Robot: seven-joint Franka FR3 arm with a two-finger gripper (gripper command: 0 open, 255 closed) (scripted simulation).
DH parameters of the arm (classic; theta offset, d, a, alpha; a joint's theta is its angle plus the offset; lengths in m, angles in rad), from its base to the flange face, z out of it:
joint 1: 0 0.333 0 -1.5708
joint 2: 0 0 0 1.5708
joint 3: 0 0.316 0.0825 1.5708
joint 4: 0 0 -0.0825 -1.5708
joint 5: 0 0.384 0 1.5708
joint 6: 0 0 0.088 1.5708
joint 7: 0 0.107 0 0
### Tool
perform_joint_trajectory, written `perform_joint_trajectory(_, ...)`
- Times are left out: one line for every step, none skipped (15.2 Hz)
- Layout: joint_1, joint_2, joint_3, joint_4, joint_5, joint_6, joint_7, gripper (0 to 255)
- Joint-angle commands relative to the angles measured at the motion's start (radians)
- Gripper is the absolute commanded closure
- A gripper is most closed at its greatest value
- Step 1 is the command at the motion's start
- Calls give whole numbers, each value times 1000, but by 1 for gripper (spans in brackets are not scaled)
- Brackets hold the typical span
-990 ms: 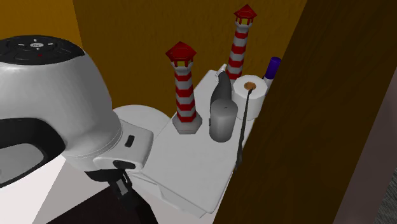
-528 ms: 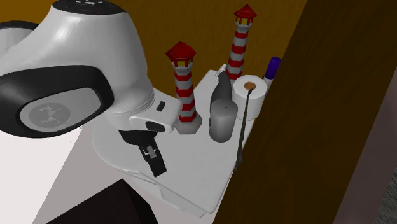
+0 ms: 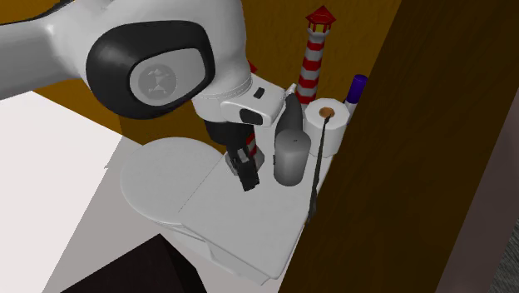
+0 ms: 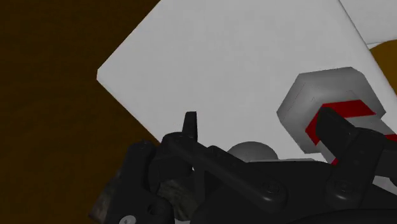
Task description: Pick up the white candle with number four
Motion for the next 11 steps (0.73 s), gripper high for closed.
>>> perform_joint_trajectory(-6, 72, 12, 92, -27, -5, 53, 0)
perform_joint_trajectory(-7, 107, 16, 139, -42, -10, 78, 0)
perform_joint_trajectory(-8, 142, 20, 187, -57, -16, 102, 0)
perform_joint_trajectory(-7, 178, 24, 237, -73, -24, 126, 0)
perform_joint_trajectory(-6, 215, 26, 289, -90, -34, 149, 0)
perform_joint_trajectory(-3, 253, 28, 344, -106, -46, 172, 0)
perform_joint_trajectory(1, 291, 29, 402, -124, -59, 193, 0)
perform_joint_trajectory(2, 292, 28, 402, -124, -60, 194, 0)
perform_joint_trajectory(2, 288, 28, 383, -123, -45, 195, 0)
perform_joint_trajectory(1, 284, 27, 365, -122, -30, 196, 0)
perform_joint_trajectory(0, 281, 27, 347, -122, -16, 198, 0)
